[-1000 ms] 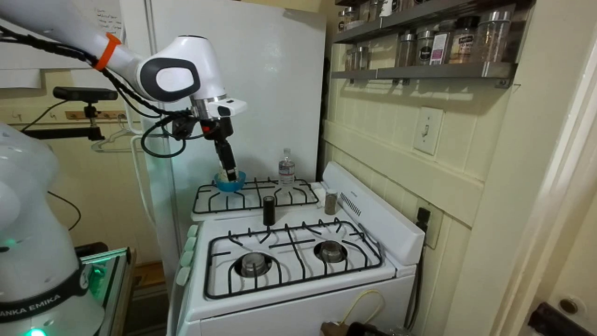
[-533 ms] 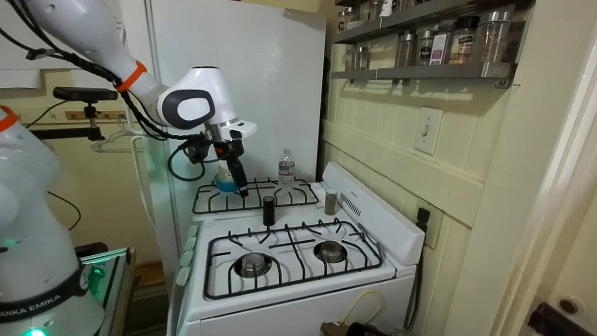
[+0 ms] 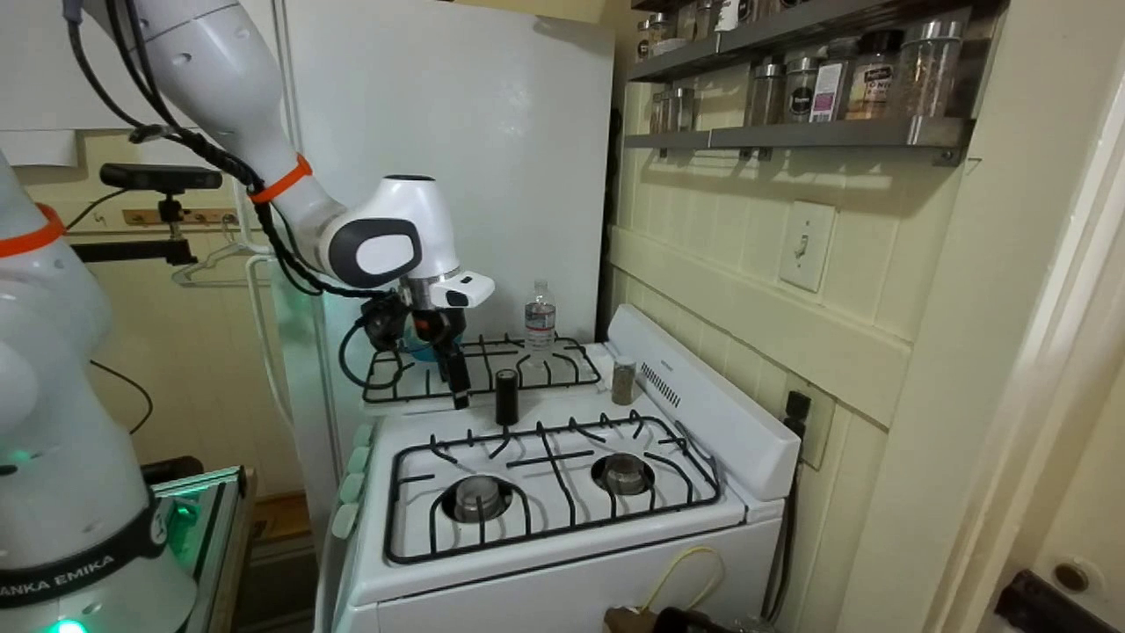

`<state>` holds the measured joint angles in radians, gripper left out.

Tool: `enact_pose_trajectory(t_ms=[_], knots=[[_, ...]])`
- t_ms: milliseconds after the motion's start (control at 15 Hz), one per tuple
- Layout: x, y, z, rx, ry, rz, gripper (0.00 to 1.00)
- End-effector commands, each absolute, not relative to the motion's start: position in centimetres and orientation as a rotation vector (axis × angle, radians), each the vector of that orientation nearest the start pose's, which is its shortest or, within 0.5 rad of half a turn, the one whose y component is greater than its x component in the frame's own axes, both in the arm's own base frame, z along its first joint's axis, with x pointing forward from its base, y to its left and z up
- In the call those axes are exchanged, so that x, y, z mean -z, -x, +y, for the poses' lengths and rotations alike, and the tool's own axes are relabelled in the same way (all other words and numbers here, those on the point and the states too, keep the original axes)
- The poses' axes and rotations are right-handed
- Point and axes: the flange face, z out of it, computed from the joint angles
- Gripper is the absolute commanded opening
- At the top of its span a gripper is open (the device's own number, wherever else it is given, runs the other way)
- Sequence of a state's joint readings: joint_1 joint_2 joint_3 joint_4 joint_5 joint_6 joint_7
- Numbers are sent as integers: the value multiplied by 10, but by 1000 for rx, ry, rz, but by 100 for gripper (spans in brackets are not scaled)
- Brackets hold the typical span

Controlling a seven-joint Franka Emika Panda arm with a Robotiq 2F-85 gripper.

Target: Move the black object slightly forward, then pick it up and put it on the shelf

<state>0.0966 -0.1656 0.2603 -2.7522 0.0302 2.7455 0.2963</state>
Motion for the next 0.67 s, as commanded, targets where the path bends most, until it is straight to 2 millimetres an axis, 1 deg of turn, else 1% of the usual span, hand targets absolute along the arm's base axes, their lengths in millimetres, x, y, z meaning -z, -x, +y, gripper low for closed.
enact_pose_trajectory(t_ms=[0,67,133,400,600], knots=[[-281,-382,137,237,3109,-63,100],[-281,-382,137,237,3109,-67,100],[-283,-386,138,269,3099,-41,100],[-296,-412,143,389,3045,43,100],[-297,-427,147,402,3043,78,100]])
